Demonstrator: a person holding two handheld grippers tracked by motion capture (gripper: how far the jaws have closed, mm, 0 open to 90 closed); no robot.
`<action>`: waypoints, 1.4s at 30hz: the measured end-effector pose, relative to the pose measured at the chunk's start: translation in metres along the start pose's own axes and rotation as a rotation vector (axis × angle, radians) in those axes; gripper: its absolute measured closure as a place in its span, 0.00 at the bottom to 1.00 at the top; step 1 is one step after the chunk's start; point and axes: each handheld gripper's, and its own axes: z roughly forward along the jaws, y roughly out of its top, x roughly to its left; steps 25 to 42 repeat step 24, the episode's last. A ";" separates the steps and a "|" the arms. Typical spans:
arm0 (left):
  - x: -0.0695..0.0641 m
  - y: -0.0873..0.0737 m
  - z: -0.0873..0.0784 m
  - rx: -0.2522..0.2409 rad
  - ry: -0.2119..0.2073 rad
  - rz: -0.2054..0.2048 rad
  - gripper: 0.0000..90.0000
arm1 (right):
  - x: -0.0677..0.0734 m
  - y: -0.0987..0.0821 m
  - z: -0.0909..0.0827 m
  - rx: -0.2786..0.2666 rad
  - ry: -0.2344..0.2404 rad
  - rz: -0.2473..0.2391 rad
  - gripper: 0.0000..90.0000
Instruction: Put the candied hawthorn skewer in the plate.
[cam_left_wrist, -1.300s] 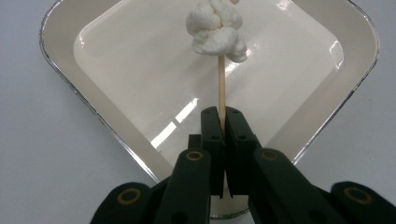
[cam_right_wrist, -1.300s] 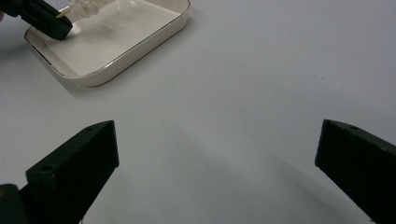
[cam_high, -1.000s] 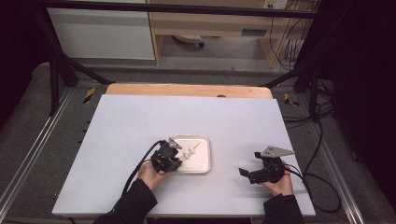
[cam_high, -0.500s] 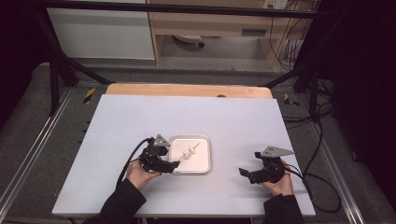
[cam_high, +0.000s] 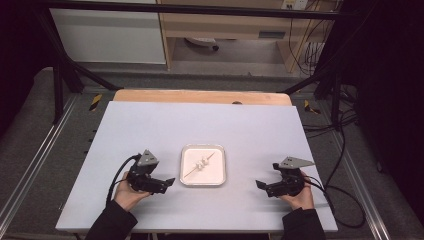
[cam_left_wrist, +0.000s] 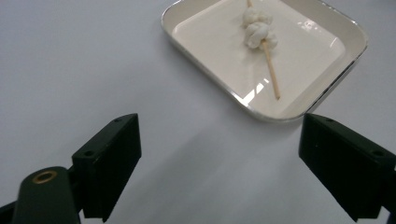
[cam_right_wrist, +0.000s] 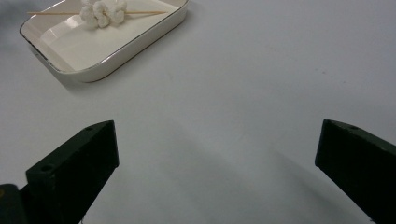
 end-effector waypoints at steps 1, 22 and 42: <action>0.002 -0.004 -0.002 -0.004 0.002 -0.003 0.14 | 0.000 0.000 0.000 -0.001 -0.001 -0.001 0.00; 0.035 -0.059 -0.017 -0.049 0.037 -0.068 0.14 | 0.001 -0.002 0.001 0.013 0.010 -0.003 0.00; 0.035 -0.059 -0.016 -0.049 0.035 -0.070 0.14 | 0.000 -0.002 0.002 0.013 0.012 -0.004 0.00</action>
